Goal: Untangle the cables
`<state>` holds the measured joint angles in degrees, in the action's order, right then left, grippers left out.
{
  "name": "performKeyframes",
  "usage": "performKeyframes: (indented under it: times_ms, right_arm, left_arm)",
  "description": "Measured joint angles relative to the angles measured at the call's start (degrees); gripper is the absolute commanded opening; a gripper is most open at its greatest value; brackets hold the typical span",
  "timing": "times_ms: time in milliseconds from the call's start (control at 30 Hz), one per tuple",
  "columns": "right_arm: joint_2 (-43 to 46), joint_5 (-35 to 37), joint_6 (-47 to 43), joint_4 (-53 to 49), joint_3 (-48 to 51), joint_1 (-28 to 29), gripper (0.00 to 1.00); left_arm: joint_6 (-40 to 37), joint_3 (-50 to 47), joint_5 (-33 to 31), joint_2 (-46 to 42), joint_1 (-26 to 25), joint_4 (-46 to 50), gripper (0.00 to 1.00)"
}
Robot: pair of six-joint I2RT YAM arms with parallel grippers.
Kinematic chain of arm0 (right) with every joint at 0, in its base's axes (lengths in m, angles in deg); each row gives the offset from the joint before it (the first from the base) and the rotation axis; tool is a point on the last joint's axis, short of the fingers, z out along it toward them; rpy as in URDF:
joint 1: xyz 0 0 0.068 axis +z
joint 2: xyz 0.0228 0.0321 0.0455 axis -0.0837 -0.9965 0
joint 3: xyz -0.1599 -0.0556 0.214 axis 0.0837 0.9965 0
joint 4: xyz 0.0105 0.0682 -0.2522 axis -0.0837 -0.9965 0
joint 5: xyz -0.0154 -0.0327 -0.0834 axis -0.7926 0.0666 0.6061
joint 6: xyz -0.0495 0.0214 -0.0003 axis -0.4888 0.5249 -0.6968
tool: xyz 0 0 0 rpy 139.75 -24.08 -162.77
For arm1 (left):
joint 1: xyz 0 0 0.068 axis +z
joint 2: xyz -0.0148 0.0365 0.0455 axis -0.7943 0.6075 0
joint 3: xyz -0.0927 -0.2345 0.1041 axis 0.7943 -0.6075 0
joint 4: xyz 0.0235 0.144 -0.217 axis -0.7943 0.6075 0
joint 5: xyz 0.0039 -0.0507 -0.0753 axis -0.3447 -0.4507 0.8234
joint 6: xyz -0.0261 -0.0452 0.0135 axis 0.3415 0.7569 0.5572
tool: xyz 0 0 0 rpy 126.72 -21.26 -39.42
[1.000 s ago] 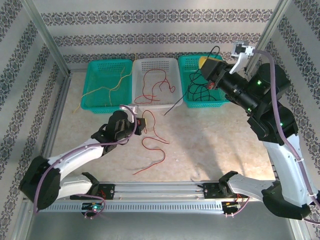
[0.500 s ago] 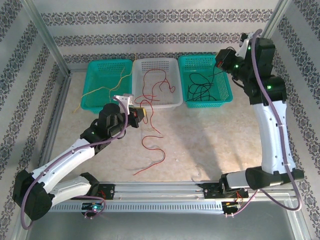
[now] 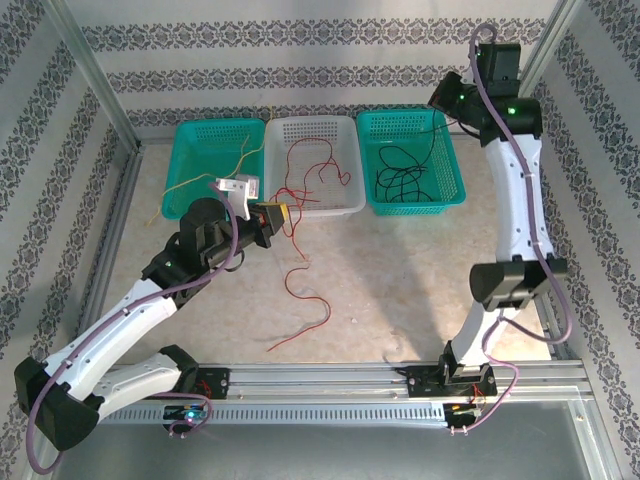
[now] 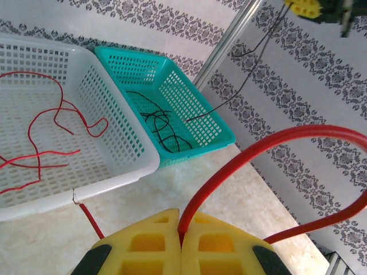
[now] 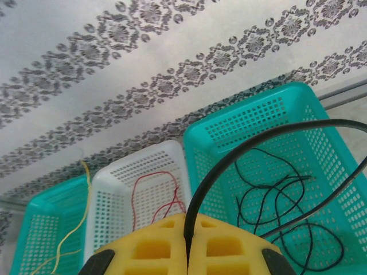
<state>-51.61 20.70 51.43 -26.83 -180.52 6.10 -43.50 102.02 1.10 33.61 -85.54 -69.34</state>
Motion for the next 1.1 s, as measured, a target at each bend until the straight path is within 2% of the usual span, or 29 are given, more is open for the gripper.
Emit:
performKeyframes:
  times_ms: [133, 233, 333, 367, 400, 633, 767, 867, 967, 1100]
  right_arm:
    - [-7.2, 0.4, -1.3, -3.2, -8.2, -0.3, 0.00]
    - [-11.1, 0.3, -1.5, -5.4, -11.8, -0.3, 0.19]
    - [-12.6, 0.4, -1.7, -7.0, -11.3, -0.3, 0.33]
    - [-12.6, 0.6, -1.7, -7.2, -10.5, 0.0, 0.44]
    - [-12.6, 0.8, -1.6, -7.2, -9.5, 0.1, 0.48]
    - [-10.1, 1.7, -2.6, -6.3, -1.6, 2.0, 0.46]
    - [-1.3, 2.4, -3.1, -2.8, 10.4, 4.3, 0.48]
    - [9.5, 2.3, -3.1, 2.4, 22.6, 7.8, 0.52]
    - [22.3, 1.6, -3.1, 10.1, 36.4, 13.3, 0.59]
    - [38.1, -1.3, -1.8, 22.4, 54.6, 23.7, 0.66]
  left_arm:
    - [0.0, 0.6, 0.0, 0.0, 0.0, 0.5, 0.00]
    - [0.0, 0.9, 0.0, 0.1, 0.0, 0.6, 0.00]
    - [0.0, 1.2, 0.0, 0.1, 0.0, 0.7, 0.00]
    - [0.0, 1.4, 0.0, 0.2, 0.0, 0.8, 0.00]
    - [0.0, 1.6, 0.0, 0.4, 0.0, 0.8, 0.00]
    - [0.1, 2.0, 0.1, 1.7, 0.0, 0.8, 0.00]
    - [0.6, 2.5, 0.5, 2.3, 0.0, 0.7, 0.00]
    - [0.9, 3.6, 1.2, 3.0, 0.0, 0.4, 0.00]
    - [1.0, 4.8, 1.8, 4.2, -0.1, 0.0, 0.00]
    - [1.3, 6.8, 3.0, 6.2, -0.1, -0.9, 0.00]
